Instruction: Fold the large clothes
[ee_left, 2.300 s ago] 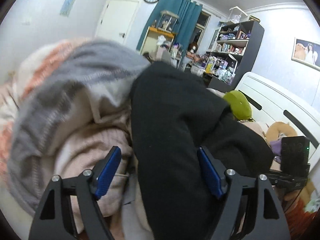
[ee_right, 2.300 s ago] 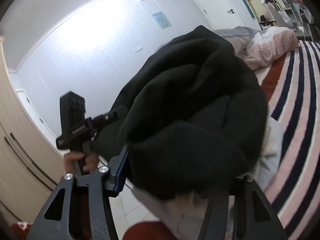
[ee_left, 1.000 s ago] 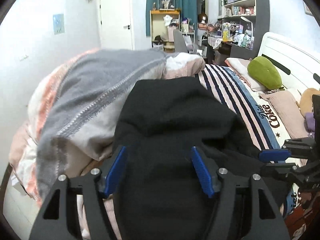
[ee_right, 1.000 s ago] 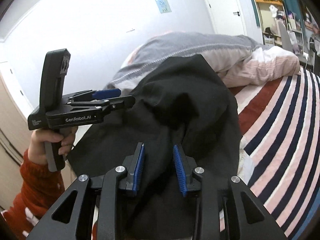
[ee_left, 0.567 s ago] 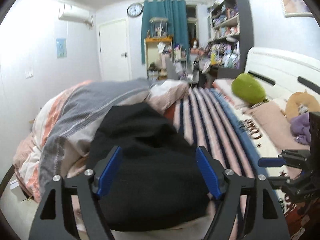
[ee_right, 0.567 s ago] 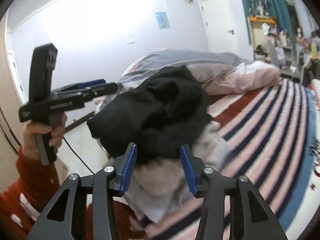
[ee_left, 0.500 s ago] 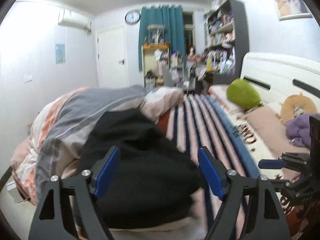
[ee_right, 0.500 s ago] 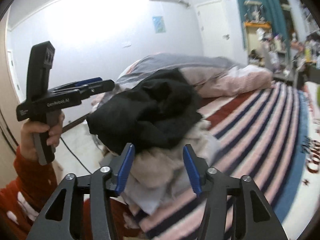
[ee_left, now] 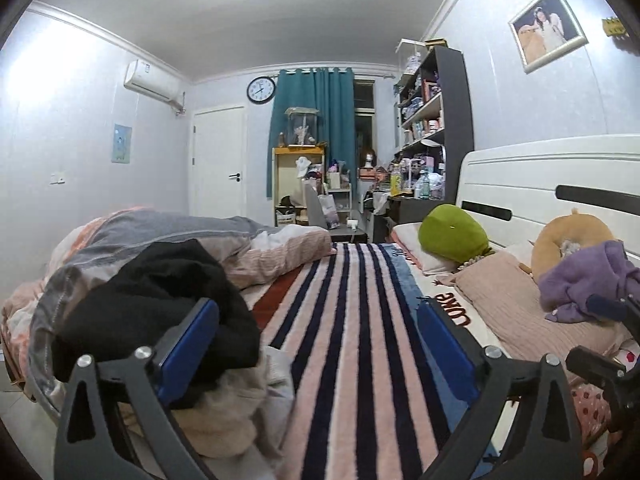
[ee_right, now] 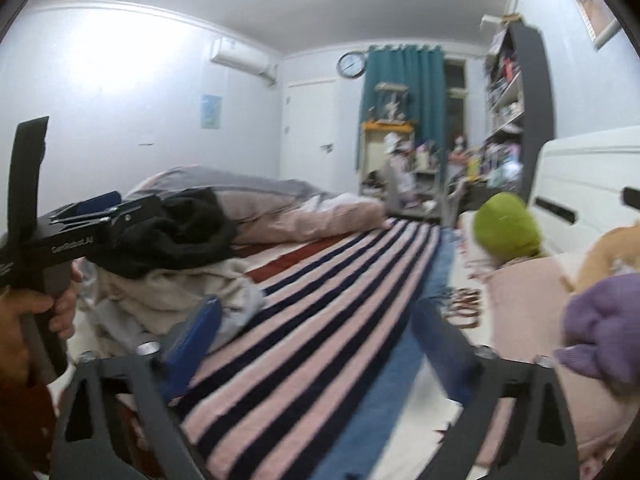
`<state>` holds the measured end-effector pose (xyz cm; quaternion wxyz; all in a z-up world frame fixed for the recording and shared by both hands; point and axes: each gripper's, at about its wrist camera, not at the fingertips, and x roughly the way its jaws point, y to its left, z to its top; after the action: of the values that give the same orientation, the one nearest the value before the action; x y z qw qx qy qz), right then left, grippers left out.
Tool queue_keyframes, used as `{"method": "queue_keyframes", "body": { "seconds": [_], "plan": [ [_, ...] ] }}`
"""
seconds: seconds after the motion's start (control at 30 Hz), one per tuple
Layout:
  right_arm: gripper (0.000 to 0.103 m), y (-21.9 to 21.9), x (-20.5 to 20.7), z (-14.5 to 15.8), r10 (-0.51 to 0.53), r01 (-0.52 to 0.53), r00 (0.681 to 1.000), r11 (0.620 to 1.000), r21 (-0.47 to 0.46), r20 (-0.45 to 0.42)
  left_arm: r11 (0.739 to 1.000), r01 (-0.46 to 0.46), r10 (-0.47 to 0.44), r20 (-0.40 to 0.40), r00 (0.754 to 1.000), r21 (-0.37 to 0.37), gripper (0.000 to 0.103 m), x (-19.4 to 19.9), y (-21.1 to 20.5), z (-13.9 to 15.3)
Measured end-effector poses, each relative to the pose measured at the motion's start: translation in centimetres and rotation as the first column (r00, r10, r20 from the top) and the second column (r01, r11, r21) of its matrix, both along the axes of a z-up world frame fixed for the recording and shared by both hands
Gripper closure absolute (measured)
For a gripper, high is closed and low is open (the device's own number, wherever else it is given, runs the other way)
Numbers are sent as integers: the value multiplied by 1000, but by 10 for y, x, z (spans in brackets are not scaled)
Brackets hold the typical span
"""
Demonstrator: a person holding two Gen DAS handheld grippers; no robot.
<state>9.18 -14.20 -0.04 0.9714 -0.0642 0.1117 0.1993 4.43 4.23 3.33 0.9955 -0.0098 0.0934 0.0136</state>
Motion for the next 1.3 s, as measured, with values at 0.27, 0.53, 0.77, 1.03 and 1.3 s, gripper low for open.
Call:
{"method": "queue_keyframes", "body": {
  "seconds": [0.27,0.53,0.77,1.03,1.3],
  "plan": [
    [0,-24,-9,-2,-51,50,999,999,16,18,1000,16,-16,1,1000,9,3,7,-15,-7],
    [0,-31,-8,-2,-69,68,998,997,36,13,1000,1,-1,-6,1000,22,1,13,-6,-12],
    [0,-29,-7,-1,-65,64,998,997,44,10,999,-30,30,-1,1000,33,1,13,-2,-15],
    [0,-27,-8,1,-67,66,998,997,40,13,999,-22,21,14,1000,48,1,10,-1,-19],
    [0,-24,-9,1,-67,66,998,997,41,15,999,-17,17,3,1000,32,1,11,1,-22]
  ]
}}
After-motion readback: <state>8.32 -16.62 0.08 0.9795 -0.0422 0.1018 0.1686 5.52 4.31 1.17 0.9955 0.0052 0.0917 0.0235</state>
